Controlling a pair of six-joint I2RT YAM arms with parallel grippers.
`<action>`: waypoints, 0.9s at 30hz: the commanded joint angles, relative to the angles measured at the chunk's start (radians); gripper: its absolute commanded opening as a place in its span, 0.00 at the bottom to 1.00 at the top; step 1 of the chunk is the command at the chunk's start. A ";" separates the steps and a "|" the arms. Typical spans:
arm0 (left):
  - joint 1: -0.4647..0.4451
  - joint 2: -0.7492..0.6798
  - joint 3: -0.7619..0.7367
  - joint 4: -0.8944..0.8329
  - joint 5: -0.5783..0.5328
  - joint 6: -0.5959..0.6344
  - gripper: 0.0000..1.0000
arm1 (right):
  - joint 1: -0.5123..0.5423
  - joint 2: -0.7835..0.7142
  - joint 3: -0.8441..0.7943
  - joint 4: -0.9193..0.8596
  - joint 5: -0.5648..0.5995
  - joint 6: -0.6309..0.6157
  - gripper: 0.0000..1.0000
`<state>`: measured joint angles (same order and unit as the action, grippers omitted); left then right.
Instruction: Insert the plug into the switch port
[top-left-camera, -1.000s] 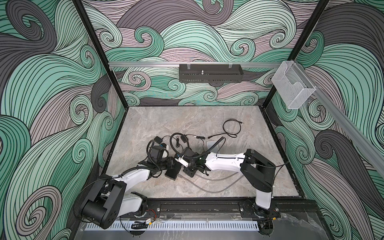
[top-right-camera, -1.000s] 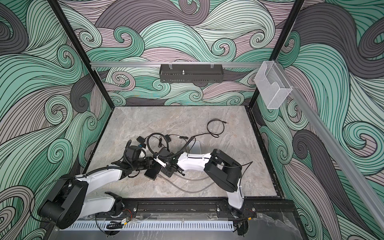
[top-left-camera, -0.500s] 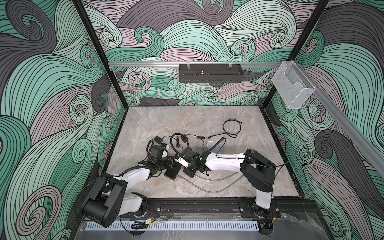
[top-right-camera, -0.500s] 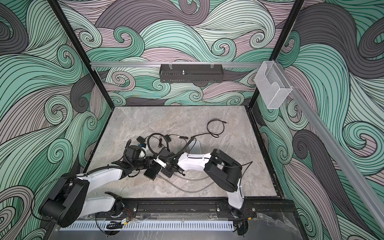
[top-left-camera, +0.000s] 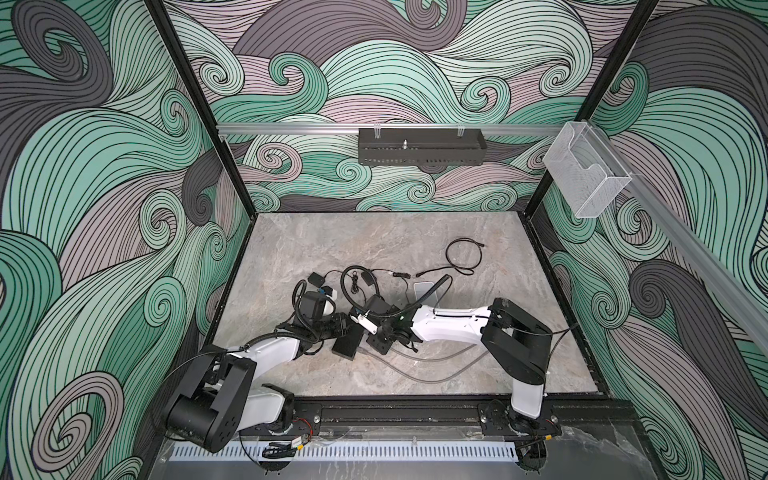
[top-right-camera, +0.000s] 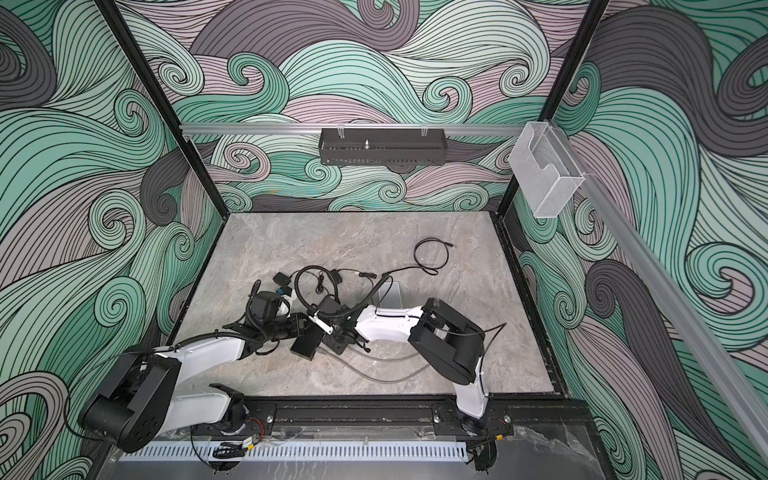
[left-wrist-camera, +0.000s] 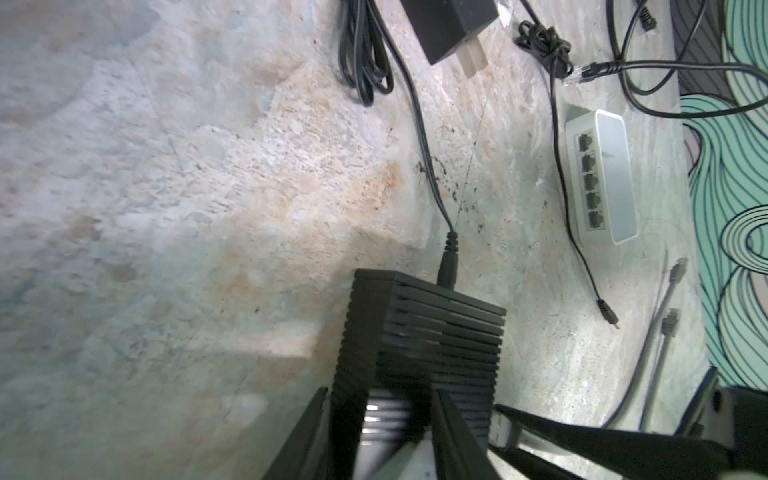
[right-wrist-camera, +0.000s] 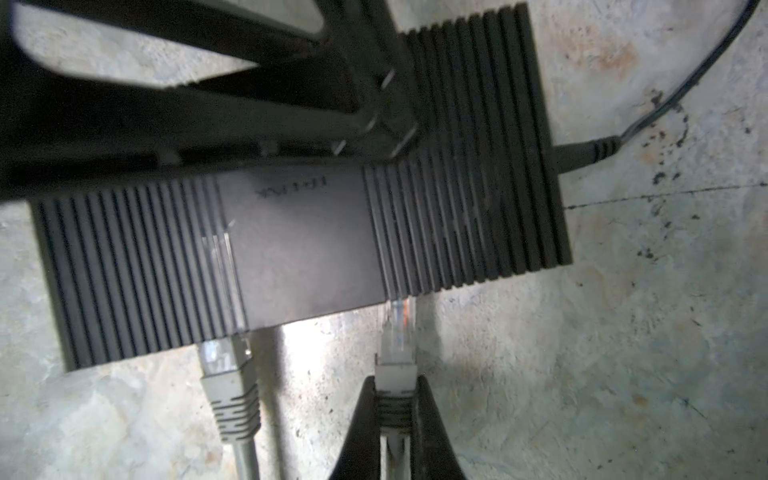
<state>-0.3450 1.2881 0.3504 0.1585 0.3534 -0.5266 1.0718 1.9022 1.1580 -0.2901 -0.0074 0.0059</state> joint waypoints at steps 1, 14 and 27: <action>-0.025 0.042 -0.031 0.041 0.231 -0.038 0.38 | 0.004 -0.067 -0.005 0.207 -0.077 -0.029 0.00; -0.043 0.113 -0.014 0.092 0.317 -0.032 0.37 | -0.008 -0.173 -0.137 0.197 -0.016 -0.026 0.00; -0.078 0.113 -0.024 0.091 0.305 -0.039 0.37 | -0.009 -0.071 -0.035 0.134 0.018 -0.001 0.00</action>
<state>-0.3763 1.3907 0.3420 0.2844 0.5293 -0.5507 1.0672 1.8240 1.0626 -0.3264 0.0021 0.0013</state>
